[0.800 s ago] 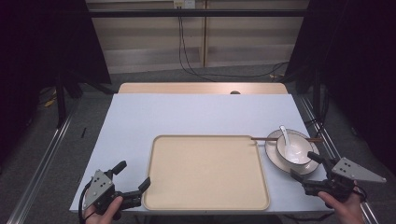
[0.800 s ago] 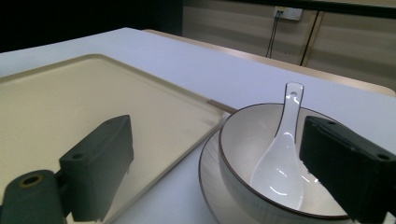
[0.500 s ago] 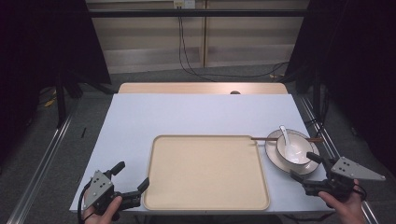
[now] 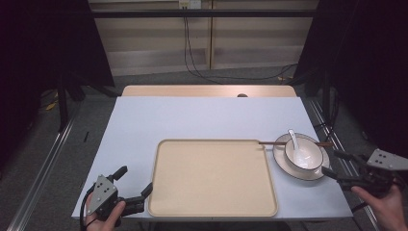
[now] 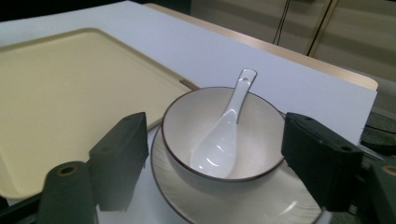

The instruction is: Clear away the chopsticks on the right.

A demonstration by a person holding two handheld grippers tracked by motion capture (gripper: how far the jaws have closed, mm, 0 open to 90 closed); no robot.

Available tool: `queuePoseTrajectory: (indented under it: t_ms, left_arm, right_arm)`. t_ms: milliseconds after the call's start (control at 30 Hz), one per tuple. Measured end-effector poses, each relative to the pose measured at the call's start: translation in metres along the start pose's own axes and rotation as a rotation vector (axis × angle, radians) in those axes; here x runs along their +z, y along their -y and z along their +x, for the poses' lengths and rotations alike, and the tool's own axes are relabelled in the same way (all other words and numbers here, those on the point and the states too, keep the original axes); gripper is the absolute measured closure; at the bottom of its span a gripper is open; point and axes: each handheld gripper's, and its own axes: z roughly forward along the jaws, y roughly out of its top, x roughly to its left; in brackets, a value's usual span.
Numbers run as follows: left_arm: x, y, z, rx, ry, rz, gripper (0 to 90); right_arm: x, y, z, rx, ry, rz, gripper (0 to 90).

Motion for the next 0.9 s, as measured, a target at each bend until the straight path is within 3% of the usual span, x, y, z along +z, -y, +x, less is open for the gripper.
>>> queuePoseTrajectory:
  t_ms: [67, 100, 167, 233, 267, 300, 333, 367, 467, 500, 567, 600, 667, 700, 900]
  left_arm:
    - [0.001, 0.0, 0.0, -0.005, 0.007, -0.003, 2.1]
    - [0.001, 0.0, 0.0, 0.002, 0.006, 0.001, 2.0]
    - [0.001, 0.0, 0.0, 0.001, 0.007, 0.001, 2.1]
    - [0.001, 0.0, 0.0, 0.006, 0.003, 0.005, 2.0]
    - [0.001, 0.0, 0.0, 0.006, 0.003, 0.005, 2.0]
    - [0.001, 0.0, 0.0, 0.007, 0.001, 0.008, 2.0]
    - [0.001, 0.0, 0.0, 0.007, 0.001, 0.008, 2.0]
    - [0.001, 0.0, 0.0, 0.013, 0.001, 0.012, 2.0]
    - [0.001, 0.0, 0.0, 0.014, 0.0, 0.013, 2.0]
    - [0.002, 0.0, 0.0, 0.011, 0.001, 0.01, 2.0]
    - [0.002, 0.0, 0.0, 0.013, 0.002, 0.01, 2.0]
    - [0.002, 0.0, 0.0, 0.012, 0.003, 0.01, 2.0]
    - [0.003, 0.0, 0.0, 0.012, 0.003, 0.012, 2.0]
    - [0.002, 0.001, 0.0, 0.016, 0.005, 0.016, 2.0]
    - [0.003, 0.001, 0.0, 0.007, 0.003, 0.019, 1.9]
  right_arm:
    - [-0.002, -0.003, -0.006, -0.012, -0.017, 0.01, 30.4]
    - [-0.001, -0.009, -0.021, -0.034, -0.026, 0.052, 34.5]
    - [0.0, -0.012, -0.033, -0.038, -0.054, 0.073, 40.0]
    - [0.003, -0.016, -0.047, -0.04, -0.041, 0.095, 43.5]
    - [0.003, -0.016, -0.047, -0.04, -0.041, 0.095, 43.5]
    - [0.008, -0.019, -0.064, -0.041, -0.048, 0.121, 49.6]
    - [0.008, -0.019, -0.064, -0.041, -0.048, 0.121, 49.6]
    - [0.016, -0.021, -0.077, -0.047, -0.059, 0.17, 53.8]
    - [0.024, -0.024, -0.087, -0.067, -0.051, 0.229, 57.5]
    - [0.035, -0.026, -0.098, -0.087, -0.065, 0.289, 62.7]
    - [0.039, -0.027, -0.101, -0.089, -0.069, 0.304, 63.7]
    - [0.051, -0.028, -0.108, -0.101, -0.088, 0.358, 67.7]
    - [0.057, -0.028, -0.11, -0.112, -0.108, 0.383, 68.9]
    - [0.068, -0.028, -0.114, -0.125, -0.126, 0.428, 76.9]
    - [0.095, -0.027, -0.126, -0.131, -0.166, 0.515, 78.7]
